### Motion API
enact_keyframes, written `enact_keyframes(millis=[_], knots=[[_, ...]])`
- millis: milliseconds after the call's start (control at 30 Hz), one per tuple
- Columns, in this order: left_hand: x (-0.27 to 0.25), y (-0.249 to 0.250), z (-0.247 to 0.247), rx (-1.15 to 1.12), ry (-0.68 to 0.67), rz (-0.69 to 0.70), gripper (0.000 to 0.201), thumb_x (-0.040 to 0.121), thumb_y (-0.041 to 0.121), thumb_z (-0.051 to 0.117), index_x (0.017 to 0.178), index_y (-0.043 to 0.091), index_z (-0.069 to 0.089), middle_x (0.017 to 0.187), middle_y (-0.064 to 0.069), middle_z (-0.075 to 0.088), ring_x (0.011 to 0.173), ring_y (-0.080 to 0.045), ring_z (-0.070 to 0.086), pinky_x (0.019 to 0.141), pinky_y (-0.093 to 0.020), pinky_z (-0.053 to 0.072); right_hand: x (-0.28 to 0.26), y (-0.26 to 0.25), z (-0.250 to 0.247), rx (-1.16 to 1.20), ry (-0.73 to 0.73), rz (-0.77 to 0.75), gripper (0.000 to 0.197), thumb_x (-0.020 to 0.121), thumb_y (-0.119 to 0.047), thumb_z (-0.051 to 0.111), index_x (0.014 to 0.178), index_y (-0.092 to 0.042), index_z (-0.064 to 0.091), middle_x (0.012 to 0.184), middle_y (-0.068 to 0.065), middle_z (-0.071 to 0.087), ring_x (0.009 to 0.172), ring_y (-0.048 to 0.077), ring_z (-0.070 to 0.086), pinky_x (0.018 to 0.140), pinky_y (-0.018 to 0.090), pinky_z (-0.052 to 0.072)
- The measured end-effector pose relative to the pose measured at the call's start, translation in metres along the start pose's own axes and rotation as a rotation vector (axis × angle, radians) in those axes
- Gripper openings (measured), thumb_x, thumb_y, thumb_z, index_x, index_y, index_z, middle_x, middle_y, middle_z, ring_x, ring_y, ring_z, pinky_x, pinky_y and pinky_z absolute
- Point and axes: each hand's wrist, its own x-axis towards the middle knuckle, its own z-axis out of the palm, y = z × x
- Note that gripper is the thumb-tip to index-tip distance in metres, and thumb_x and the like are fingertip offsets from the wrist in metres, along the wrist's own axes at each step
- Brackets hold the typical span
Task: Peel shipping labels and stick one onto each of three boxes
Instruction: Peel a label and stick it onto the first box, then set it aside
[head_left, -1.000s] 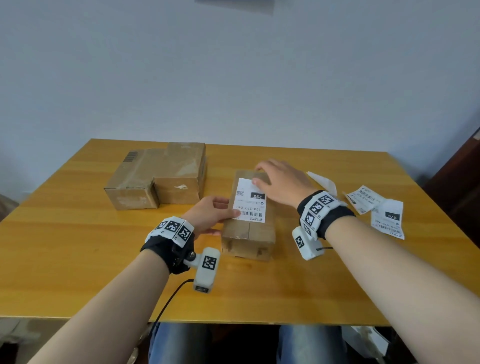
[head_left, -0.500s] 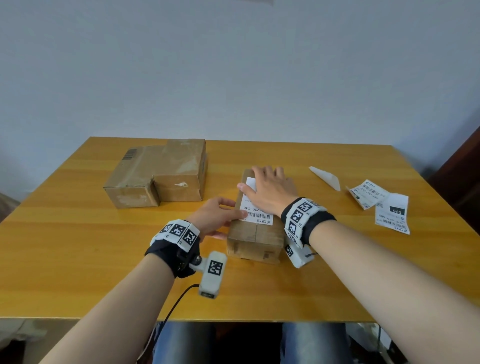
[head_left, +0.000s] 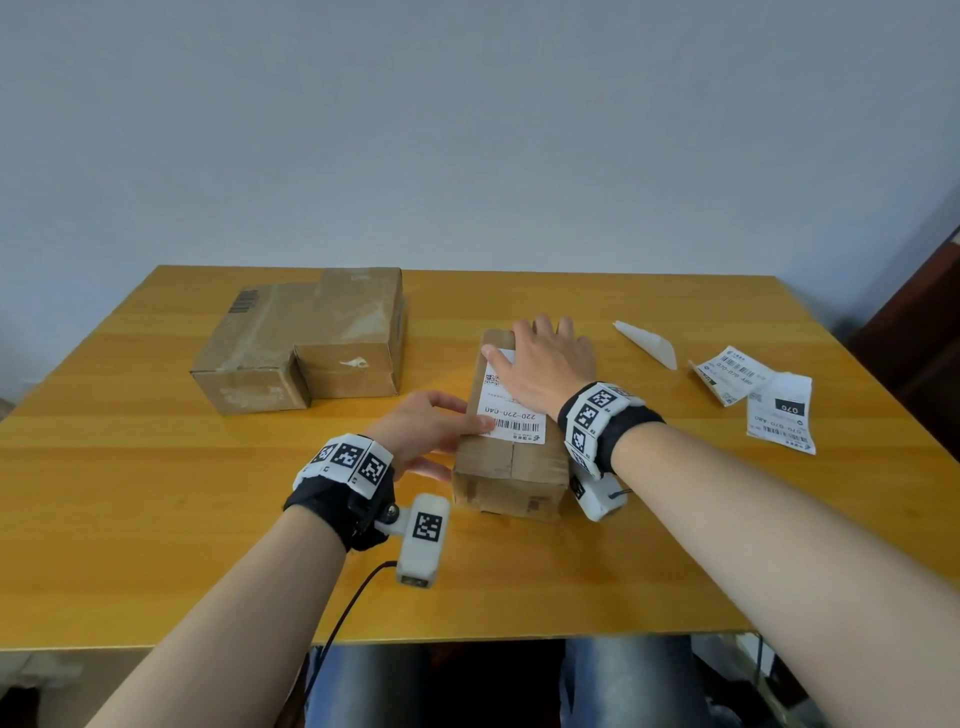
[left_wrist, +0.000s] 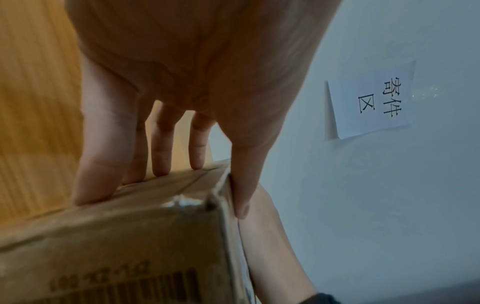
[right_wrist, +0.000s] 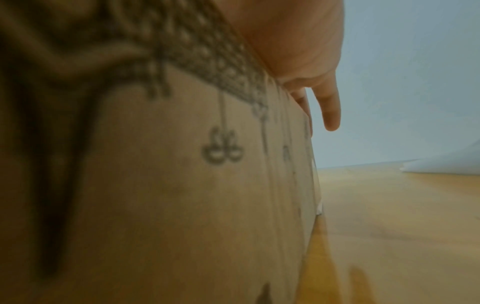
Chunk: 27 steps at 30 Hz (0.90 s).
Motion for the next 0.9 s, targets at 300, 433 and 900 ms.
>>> enact_keyframes(millis=[300, 433, 900], knots=[[0.0, -0.001, -0.003, -0.025, -0.04, -0.011, 0.052, 0.079, 0.028, 0.089, 0.121, 0.018, 0.06, 0.096, -0.002, 0.081, 0.084, -0.018, 0.079, 0.062, -0.039, 0.063, 0.011, 0.003, 0.0, 0.004, 0.016, -0.006, 0.062, 0.104, -0.063, 0.022, 0.134, -0.02, 0.055, 0.132, 0.006, 0.065, 0.127, 0.035, 0.052, 0.095, 0.05, 0.043], [0.002, -0.001, -0.003, -0.021, -0.046, -0.021, 0.053, 0.078, 0.029, 0.089, 0.121, 0.017, 0.06, 0.096, -0.002, 0.081, 0.085, -0.02, 0.079, 0.066, -0.042, 0.064, 0.02, 0.005, 0.002, 0.01, 0.0, 0.005, 0.066, 0.103, -0.064, 0.019, 0.136, -0.021, 0.056, 0.132, 0.006, 0.066, 0.125, 0.035, 0.055, 0.1, 0.051, 0.043], [0.008, -0.005, -0.004, -0.056, -0.046, -0.026, 0.056, 0.076, 0.031, 0.09, 0.121, 0.014, 0.063, 0.097, -0.001, 0.081, 0.088, -0.019, 0.079, 0.068, -0.044, 0.065, 0.044, 0.011, 0.007, 0.072, 0.048, -0.003, 0.067, 0.106, -0.057, 0.028, 0.063, -0.013, 0.056, 0.063, 0.002, 0.061, 0.059, 0.024, 0.057, 0.059, 0.031, 0.04]])
